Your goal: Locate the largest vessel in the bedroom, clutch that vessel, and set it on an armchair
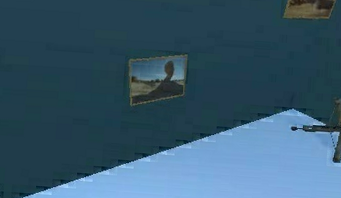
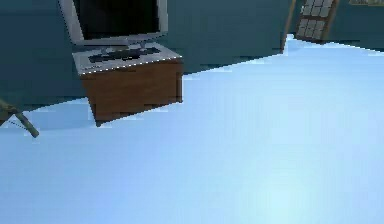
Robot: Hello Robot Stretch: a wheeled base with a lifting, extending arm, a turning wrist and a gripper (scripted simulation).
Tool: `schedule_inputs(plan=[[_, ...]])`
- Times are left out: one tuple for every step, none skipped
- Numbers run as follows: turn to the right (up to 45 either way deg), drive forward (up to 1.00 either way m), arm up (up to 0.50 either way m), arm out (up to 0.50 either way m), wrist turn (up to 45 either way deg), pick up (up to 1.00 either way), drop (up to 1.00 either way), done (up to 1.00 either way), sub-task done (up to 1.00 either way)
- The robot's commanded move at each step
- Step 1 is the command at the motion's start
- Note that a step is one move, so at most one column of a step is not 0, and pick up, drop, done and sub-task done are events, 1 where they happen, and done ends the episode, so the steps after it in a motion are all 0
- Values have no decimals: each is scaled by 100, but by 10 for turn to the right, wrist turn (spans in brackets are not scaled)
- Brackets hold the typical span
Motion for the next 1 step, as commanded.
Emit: schedule_inputs(plan=[[-450, 0, 0, 0, 0, 0, 0, 0, 0]])
